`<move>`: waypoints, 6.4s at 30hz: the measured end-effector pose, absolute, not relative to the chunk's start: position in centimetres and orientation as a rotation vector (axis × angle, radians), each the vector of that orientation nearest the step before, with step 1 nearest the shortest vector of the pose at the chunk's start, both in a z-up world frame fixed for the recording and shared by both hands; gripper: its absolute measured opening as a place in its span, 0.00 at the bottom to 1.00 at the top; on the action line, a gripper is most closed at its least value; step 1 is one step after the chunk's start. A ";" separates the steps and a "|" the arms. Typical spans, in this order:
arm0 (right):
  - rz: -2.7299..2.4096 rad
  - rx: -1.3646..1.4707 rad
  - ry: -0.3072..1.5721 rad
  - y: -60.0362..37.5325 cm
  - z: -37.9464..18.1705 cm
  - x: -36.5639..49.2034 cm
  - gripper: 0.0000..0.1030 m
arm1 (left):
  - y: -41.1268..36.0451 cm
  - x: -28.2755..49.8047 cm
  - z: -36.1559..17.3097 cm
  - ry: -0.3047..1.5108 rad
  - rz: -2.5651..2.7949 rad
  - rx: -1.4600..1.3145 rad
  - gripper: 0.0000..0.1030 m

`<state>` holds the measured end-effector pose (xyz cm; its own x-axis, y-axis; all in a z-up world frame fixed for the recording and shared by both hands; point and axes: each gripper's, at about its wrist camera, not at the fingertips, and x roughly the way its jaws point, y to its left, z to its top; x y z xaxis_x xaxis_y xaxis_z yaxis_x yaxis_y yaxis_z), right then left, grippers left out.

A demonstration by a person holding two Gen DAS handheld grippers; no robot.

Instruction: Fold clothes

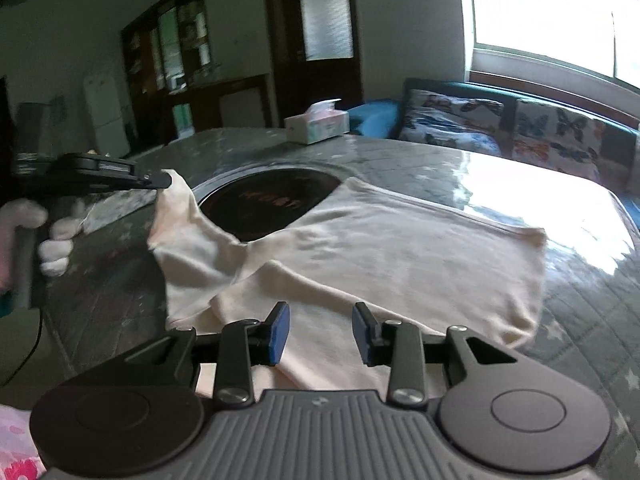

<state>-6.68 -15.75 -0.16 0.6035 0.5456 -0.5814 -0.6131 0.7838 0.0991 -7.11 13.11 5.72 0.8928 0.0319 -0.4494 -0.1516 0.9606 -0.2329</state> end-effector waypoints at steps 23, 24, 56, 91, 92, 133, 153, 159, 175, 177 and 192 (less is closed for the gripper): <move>0.542 0.170 0.725 -21.3 -1.2 -3.8 0.33 | -3.1 -7.0 0.2 0.656 -0.411 -0.090 0.16; 0.550 0.171 0.733 -20.8 -1.6 -3.8 0.33 | -3.0 -7.3 0.3 0.656 -0.421 -0.082 0.25; 0.574 0.073 0.794 -14.8 -3.6 -2.7 0.37 | 7.1 -11.7 0.3 0.591 -0.134 -0.014 0.49; 0.593 -0.242 0.526 -13.2 5.0 -5.1 0.06 | 7.1 -11.2 -1.2 0.614 -0.071 0.006 0.53; 0.586 -0.250 0.521 -13.3 5.2 -5.1 0.06 | 7.1 -11.3 -1.2 0.614 -0.070 0.006 0.53; 0.454 -0.102 0.642 -18.2 -1.9 -3.8 0.11 | 6.8 -6.5 2.0 0.626 -0.264 -0.140 0.42; 0.502 -0.055 0.695 -18.2 -3.9 -2.9 0.18 | 7.5 -2.9 0.3 0.652 -0.161 -0.193 0.33; 0.510 -0.053 0.693 -18.1 -3.9 -3.0 0.25 | 6.8 -2.4 -0.3 0.652 -0.116 -0.096 0.35; 0.516 -0.066 0.683 -18.0 -3.7 -3.5 0.31 | 3.8 -4.2 1.2 0.596 -0.244 -0.044 0.33; 0.517 -0.068 0.682 -18.0 -3.7 -3.6 0.31 | 3.4 -4.0 0.5 0.619 -0.251 -0.024 0.33; 0.461 0.011 0.744 -21.4 -3.3 -6.0 0.31 | 2.8 -5.7 0.6 0.621 -0.294 0.027 0.35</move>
<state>-5.95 -21.39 -3.26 0.6407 0.4080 -0.6504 -0.4000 0.9005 0.1708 -5.66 2.79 0.57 0.7728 -0.2632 -0.5774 0.2794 0.9581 -0.0627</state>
